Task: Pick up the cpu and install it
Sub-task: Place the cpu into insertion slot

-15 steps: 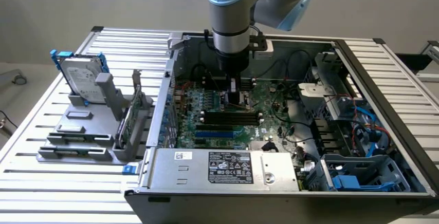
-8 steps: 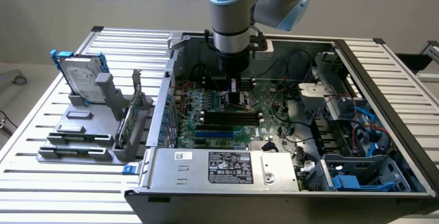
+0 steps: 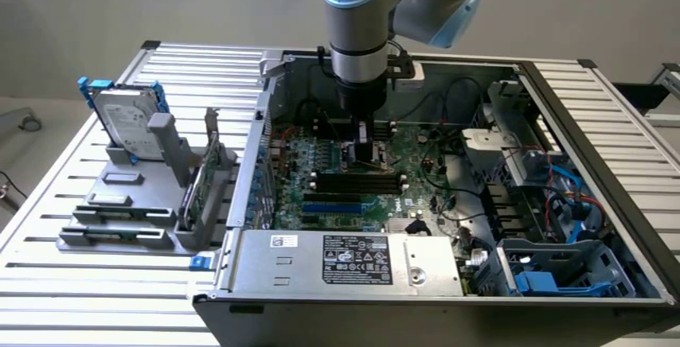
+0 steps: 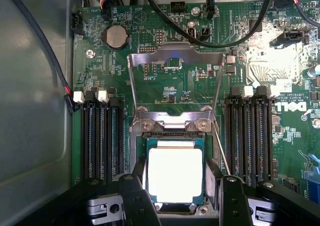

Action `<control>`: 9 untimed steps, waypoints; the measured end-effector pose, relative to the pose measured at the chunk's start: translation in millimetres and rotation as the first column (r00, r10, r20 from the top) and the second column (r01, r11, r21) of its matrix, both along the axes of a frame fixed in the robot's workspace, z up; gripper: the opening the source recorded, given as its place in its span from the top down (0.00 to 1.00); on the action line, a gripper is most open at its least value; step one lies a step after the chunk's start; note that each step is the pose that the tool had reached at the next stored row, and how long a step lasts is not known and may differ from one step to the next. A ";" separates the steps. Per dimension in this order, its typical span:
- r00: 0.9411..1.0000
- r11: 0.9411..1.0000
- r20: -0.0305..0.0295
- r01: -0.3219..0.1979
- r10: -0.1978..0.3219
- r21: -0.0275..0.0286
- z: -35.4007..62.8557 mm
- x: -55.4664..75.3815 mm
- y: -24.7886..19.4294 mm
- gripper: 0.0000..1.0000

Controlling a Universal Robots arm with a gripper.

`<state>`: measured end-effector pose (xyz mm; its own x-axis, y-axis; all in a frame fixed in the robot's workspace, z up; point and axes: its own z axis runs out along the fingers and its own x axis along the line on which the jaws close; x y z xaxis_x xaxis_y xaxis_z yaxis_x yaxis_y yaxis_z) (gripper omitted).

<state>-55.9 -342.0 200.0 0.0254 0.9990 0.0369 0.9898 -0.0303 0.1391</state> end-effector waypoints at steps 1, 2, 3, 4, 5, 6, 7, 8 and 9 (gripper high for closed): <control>1.000 1.000 0.000 0.000 0.000 0.000 0.0 0.0 0.0 0.45; 1.000 1.000 0.000 0.000 0.000 0.000 -0.3 0.0 0.0 0.45; 1.000 1.000 0.000 0.000 0.000 0.000 -1.0 0.1 0.1 0.45; 1.000 1.000 0.000 -0.001 0.001 0.000 -1.8 0.1 0.1 0.45; 1.000 1.000 0.000 -0.001 0.001 0.000 -2.6 0.0 0.0 0.45; 1.000 1.000 0.000 -0.002 0.002 0.000 -3.4 0.0 0.0 0.45; 1.000 1.000 0.000 -0.003 0.003 -0.001 -3.7 0.0 0.0 0.45; 1.000 1.000 0.000 -0.003 0.003 -0.002 -3.6 0.0 0.0 0.45; 1.000 1.000 0.000 -0.004 0.004 -0.002 -3.6 0.0 0.0 0.45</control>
<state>-55.9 -342.1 196.4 0.0211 0.9992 0.0345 0.9900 -0.0257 0.1388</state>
